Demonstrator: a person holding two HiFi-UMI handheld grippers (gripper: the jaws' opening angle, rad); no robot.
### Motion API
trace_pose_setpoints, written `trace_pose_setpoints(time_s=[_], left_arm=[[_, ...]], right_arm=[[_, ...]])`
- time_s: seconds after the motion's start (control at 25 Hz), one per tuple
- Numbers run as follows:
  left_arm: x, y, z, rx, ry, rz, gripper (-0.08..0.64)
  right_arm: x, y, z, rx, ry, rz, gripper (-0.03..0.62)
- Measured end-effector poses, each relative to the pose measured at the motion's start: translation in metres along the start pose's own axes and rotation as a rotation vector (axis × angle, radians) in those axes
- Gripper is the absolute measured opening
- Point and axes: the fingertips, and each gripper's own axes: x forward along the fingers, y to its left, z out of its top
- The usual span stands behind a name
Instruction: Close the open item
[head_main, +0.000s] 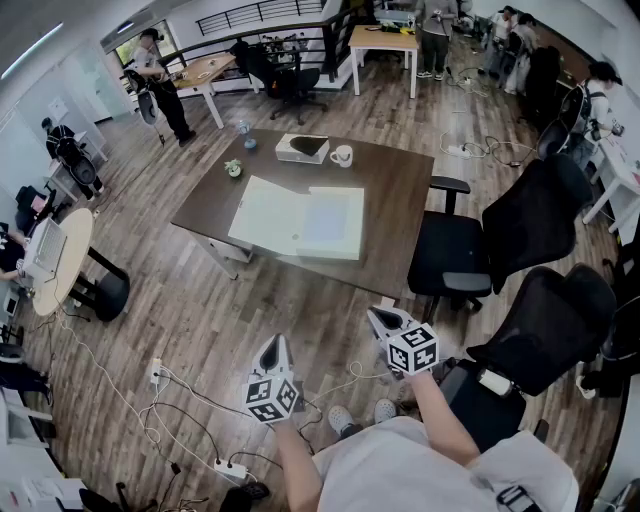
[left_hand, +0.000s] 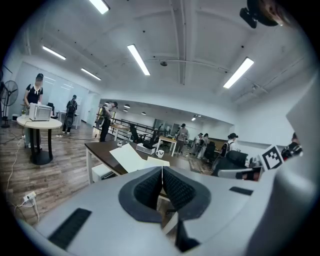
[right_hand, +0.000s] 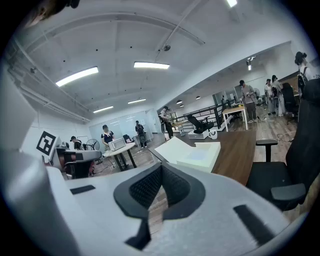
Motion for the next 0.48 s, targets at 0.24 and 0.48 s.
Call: trace_pose_setpoints(time_s=[0.24,0.48], left_arm=[[0.001,0.012,0.008,-0.010,-0.016,0.013,0.005],[-0.002,0.017,-0.003,-0.027,-0.007,0.003,0.005]], right_arm=[[0.014,0.013,0.001,-0.020,-0.001,-0.003,-0.003],[0.010,0.011,-0.003,-0.024,0.006,-0.016,-0.005]])
